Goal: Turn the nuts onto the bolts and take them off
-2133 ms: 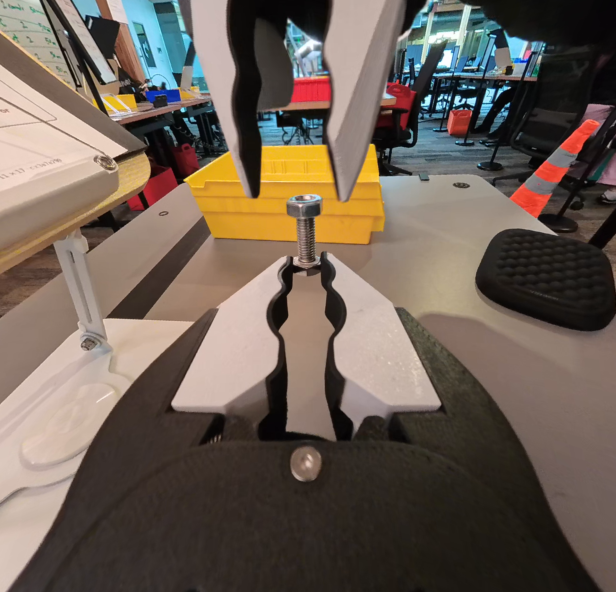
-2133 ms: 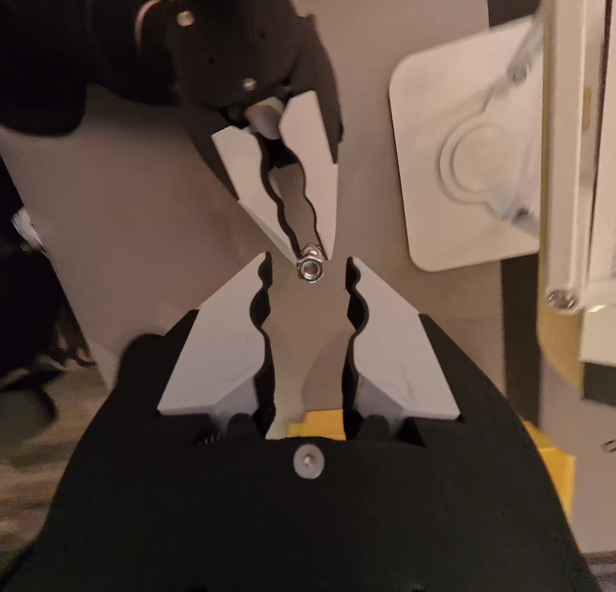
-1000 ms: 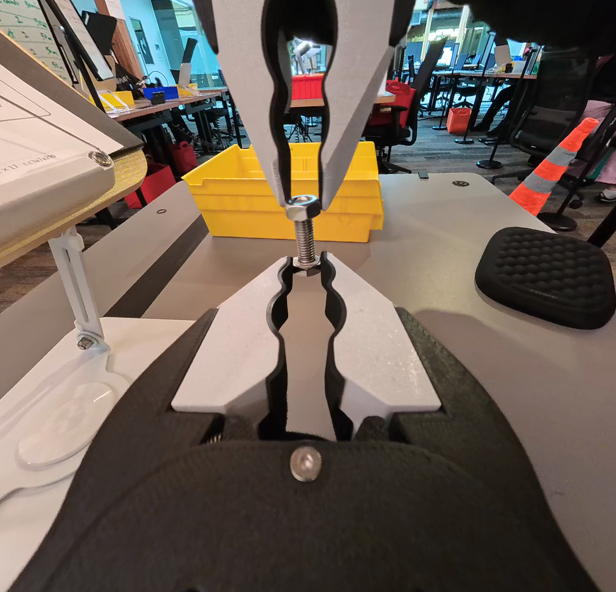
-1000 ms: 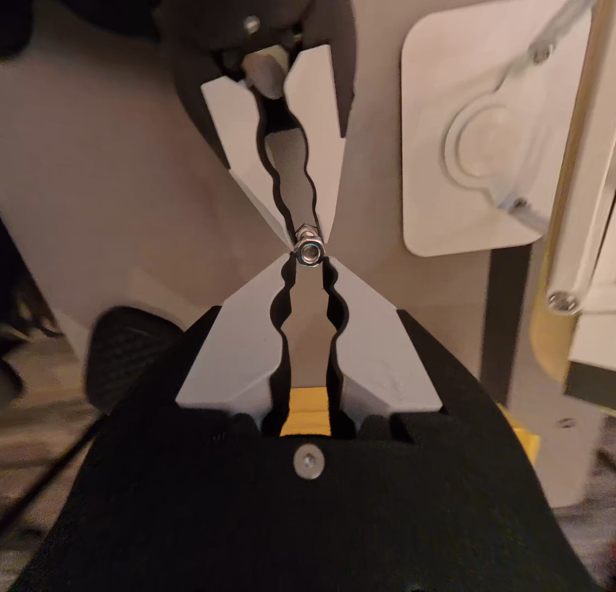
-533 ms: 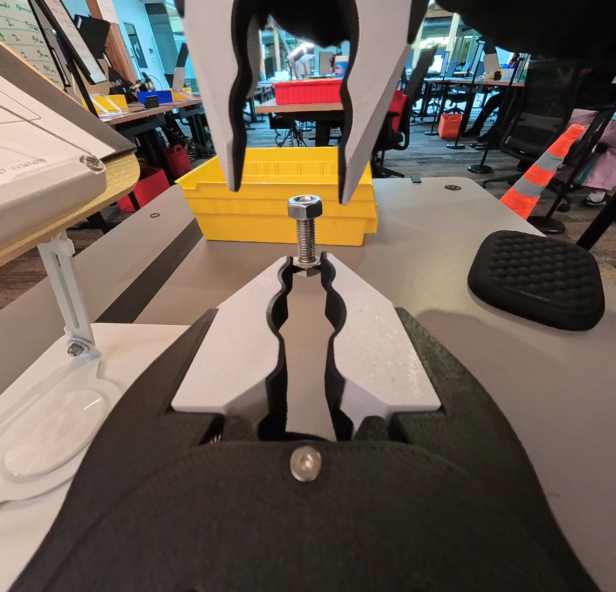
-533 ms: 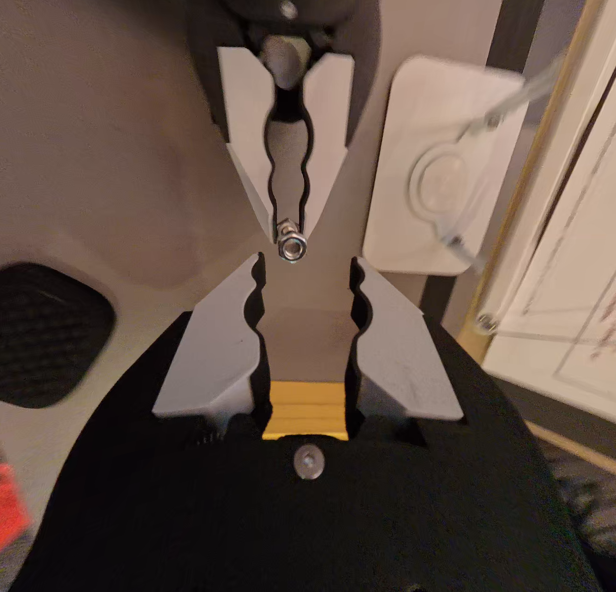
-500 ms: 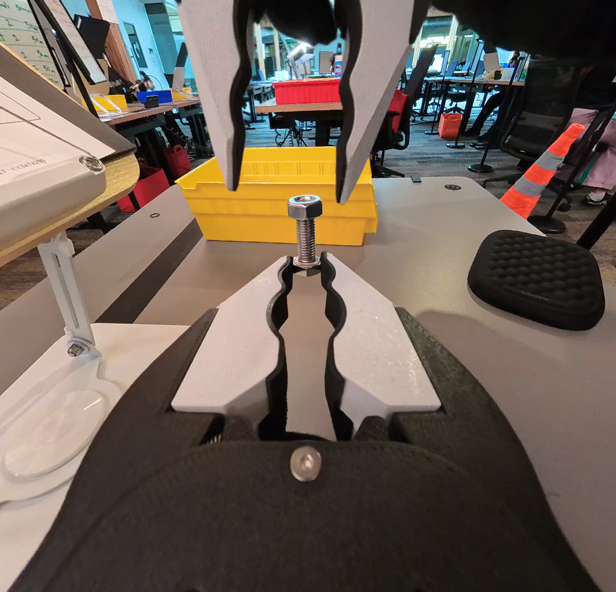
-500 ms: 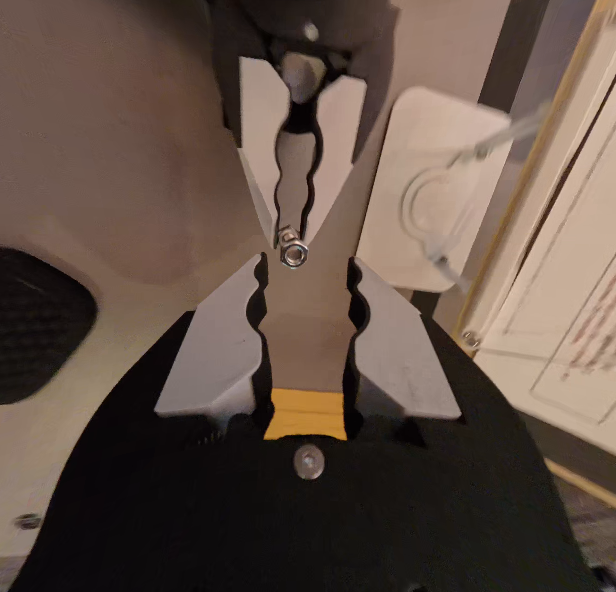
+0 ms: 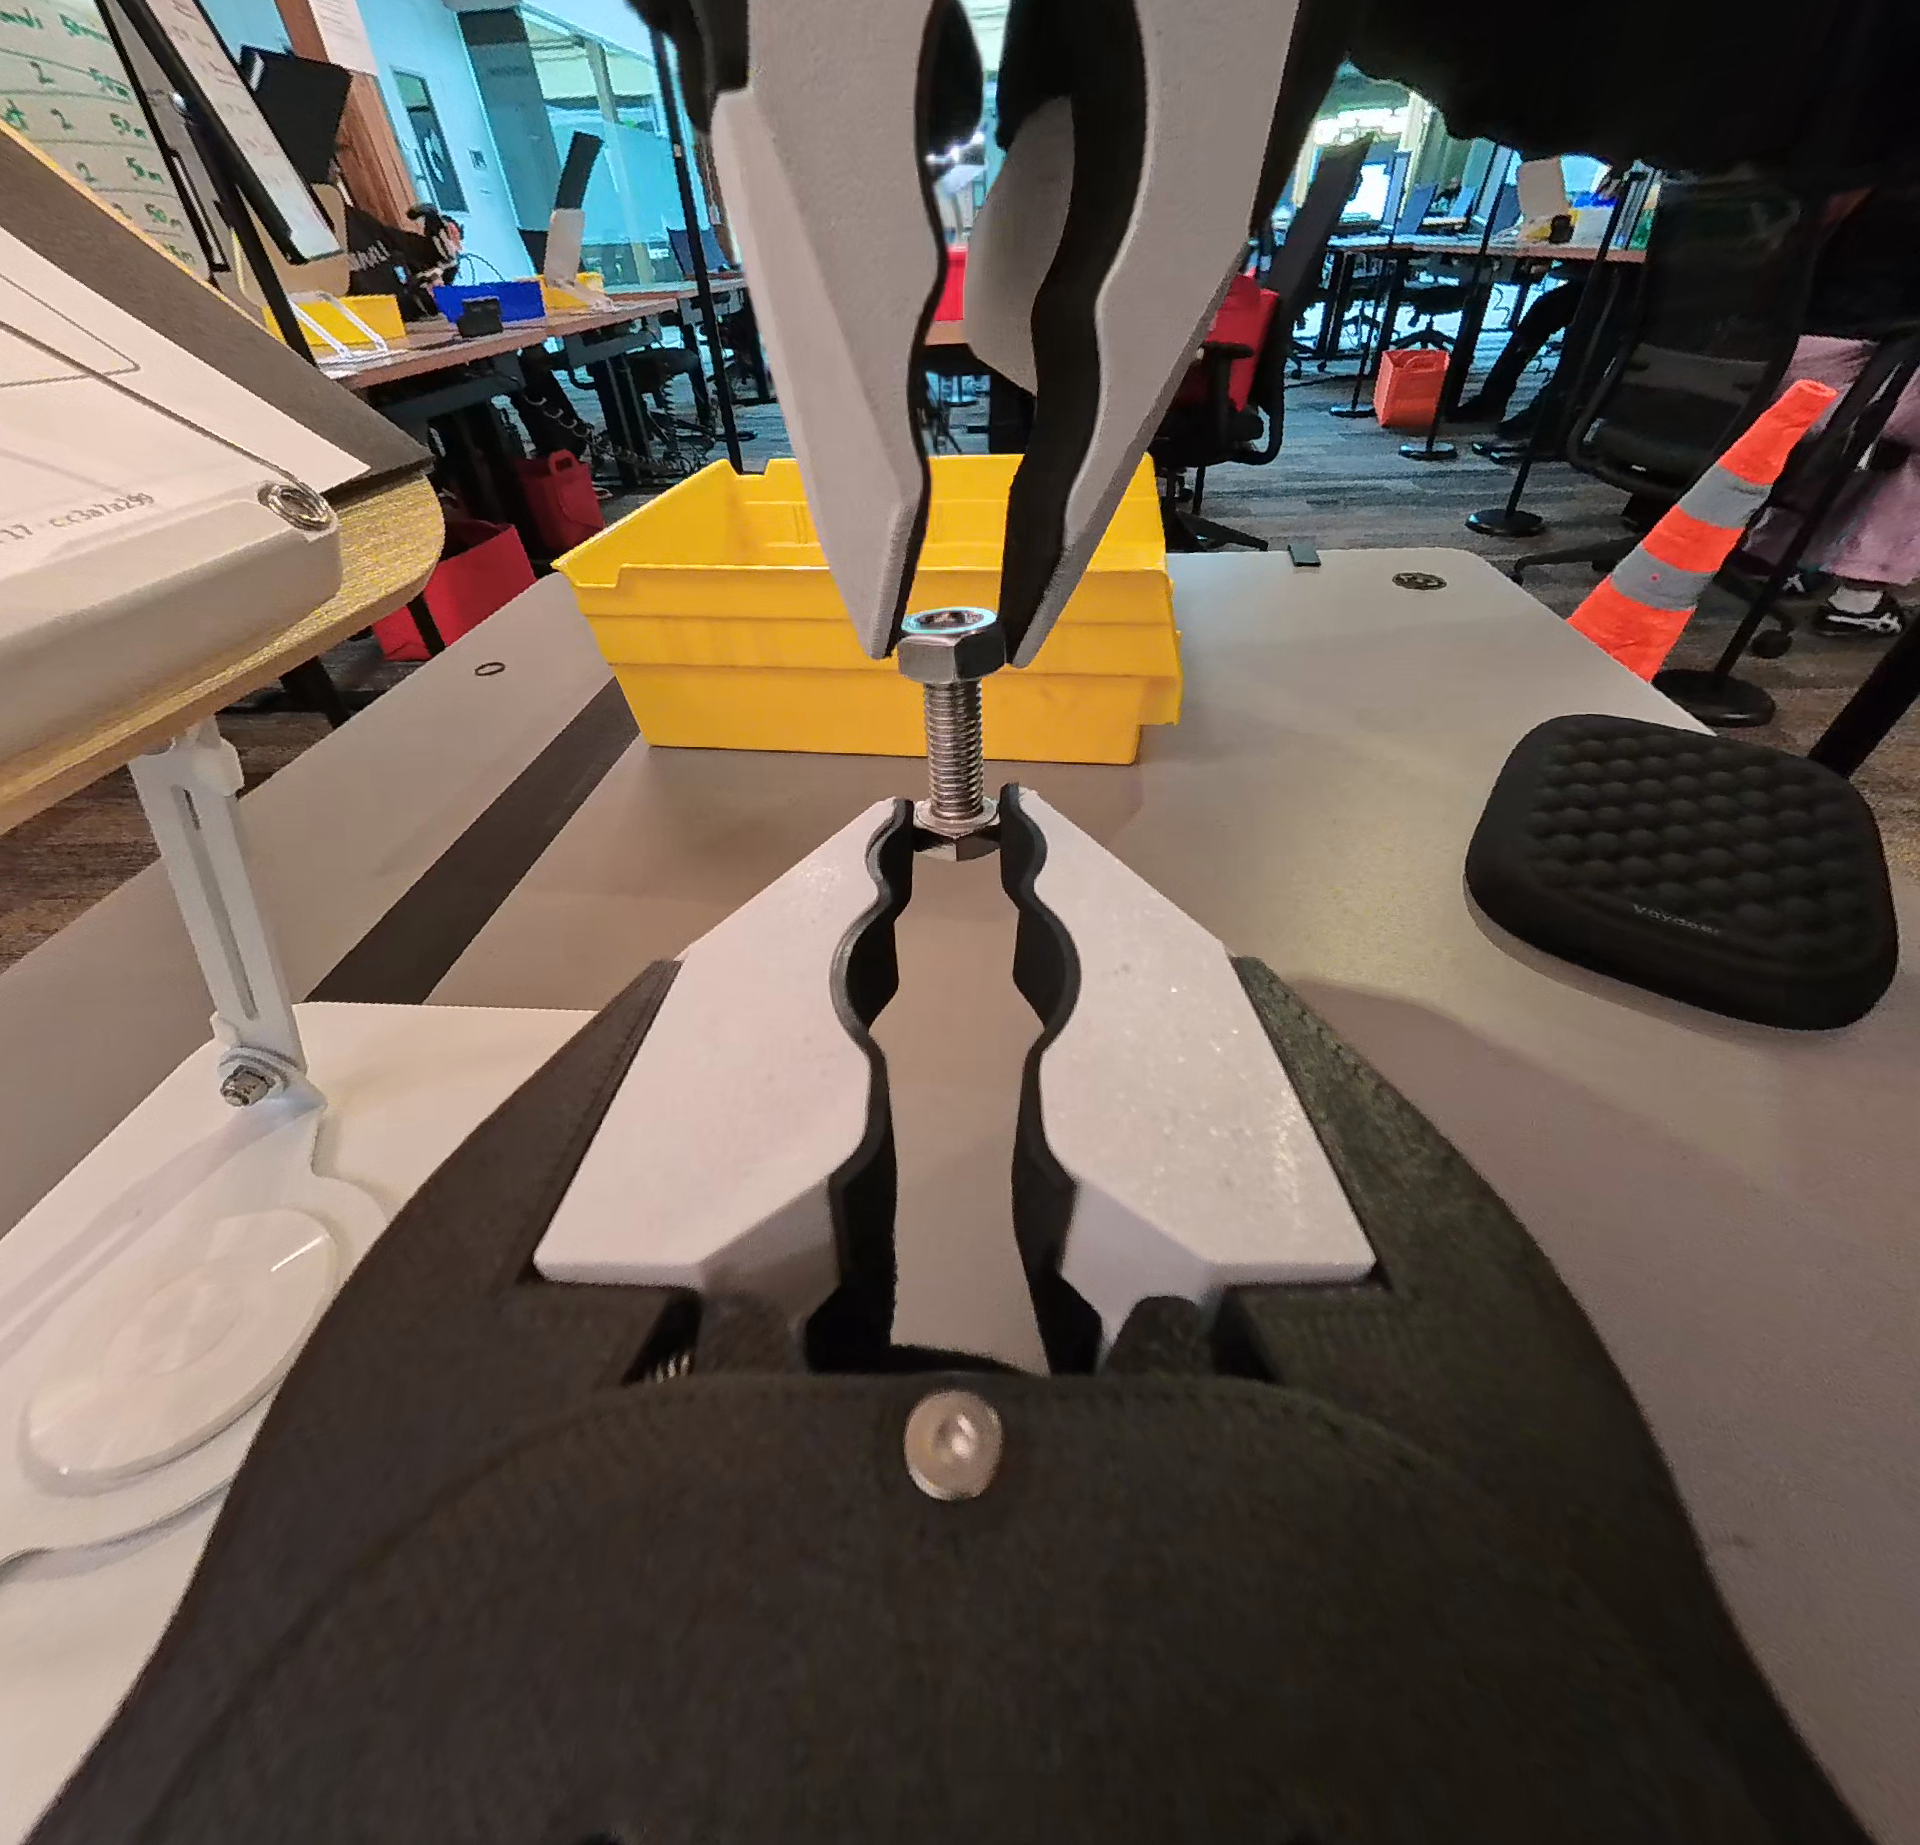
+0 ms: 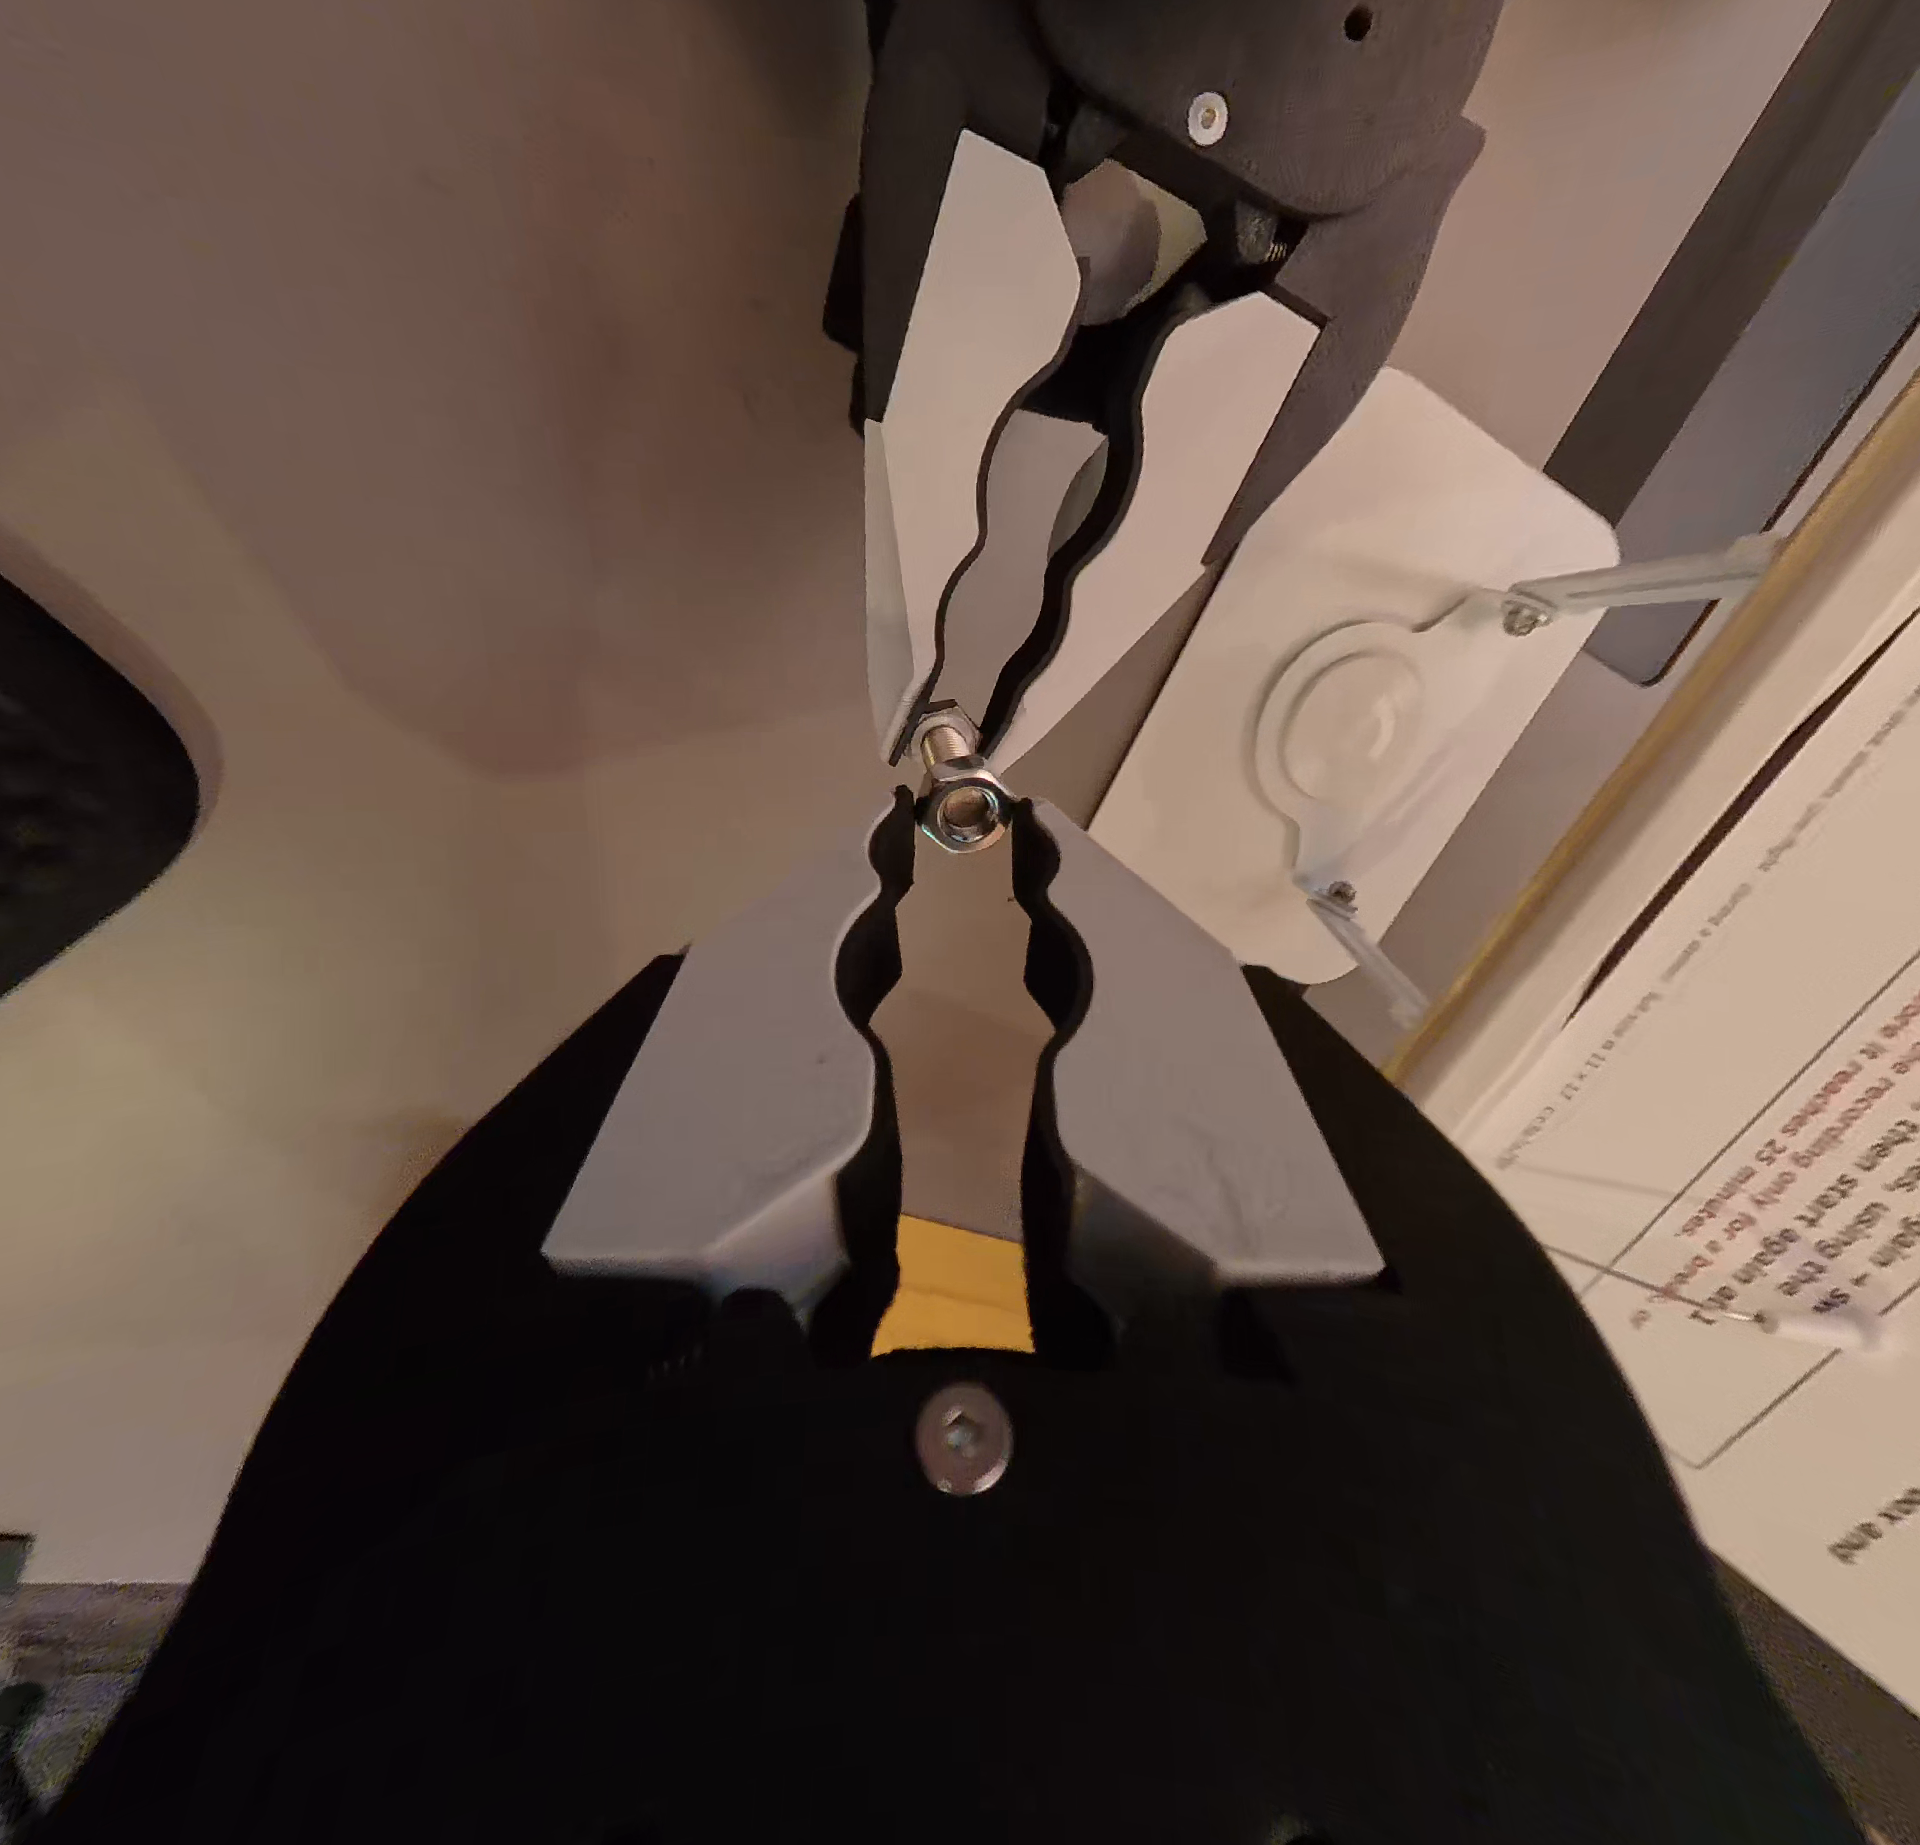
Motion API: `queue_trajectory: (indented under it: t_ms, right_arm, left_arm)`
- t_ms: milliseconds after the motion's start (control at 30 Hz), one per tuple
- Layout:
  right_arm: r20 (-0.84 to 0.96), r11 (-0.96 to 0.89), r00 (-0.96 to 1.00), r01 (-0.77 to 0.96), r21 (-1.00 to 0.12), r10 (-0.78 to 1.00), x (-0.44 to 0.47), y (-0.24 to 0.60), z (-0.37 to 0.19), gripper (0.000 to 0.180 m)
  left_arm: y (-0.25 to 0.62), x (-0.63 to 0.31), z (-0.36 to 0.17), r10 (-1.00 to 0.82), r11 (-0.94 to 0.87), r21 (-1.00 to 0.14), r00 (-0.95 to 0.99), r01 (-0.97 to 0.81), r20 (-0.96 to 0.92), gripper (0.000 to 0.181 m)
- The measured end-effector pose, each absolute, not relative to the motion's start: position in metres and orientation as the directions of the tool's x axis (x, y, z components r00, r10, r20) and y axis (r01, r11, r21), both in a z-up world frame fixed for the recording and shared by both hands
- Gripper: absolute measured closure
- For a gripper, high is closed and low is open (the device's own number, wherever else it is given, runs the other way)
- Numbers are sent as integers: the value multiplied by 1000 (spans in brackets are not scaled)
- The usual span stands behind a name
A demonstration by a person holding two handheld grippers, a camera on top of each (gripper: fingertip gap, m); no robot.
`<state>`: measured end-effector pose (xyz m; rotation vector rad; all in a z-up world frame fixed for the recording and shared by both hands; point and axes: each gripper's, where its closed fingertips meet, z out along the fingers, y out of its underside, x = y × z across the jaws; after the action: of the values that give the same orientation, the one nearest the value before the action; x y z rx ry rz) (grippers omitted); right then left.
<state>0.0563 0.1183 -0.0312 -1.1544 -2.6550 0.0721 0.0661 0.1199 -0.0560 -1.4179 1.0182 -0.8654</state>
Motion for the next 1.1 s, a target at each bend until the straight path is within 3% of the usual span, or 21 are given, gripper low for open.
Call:
queue_trajectory:
  t_ms: [33, 200, 400, 533, 633, 767, 1100]
  right_arm:
    - [191, 666, -640, 732, -145, 744, 57, 118, -32, 163]
    - [105, 472, -460, 861, -190, 882, 57, 117, -35, 163]
    - [-81, 19, -37, 978, -209, 996, 64, 120, -41, 161]
    - [-118, -59, 33, 972, -225, 993, 65, 118, -44, 157]
    - [-113, -7, -23, 966, -260, 993, 63, 117, -38, 148]
    - [24, 227, -229, 938, -261, 973, 65, 124, -34, 134]
    - [185, 618, -590, 748, -242, 786, 57, 114, -21, 154]
  left_arm:
    - [120, 66, -56, -933, 5, -994, 356, -109, -43, 166]
    - [120, 68, -60, -933, 3, -992, 357, -122, -47, 166]
    - [121, 69, -64, -932, -3, -990, 360, -139, -47, 166]
    - [121, 71, -68, -933, -6, -988, 357, -152, -49, 166]
    - [120, 71, -64, -934, -2, -991, 353, -134, -45, 166]
    - [120, 69, -60, -935, -4, -994, 352, -112, -36, 166]
    - [117, 67, -51, -945, -11, -999, 328, -46, -4, 166]
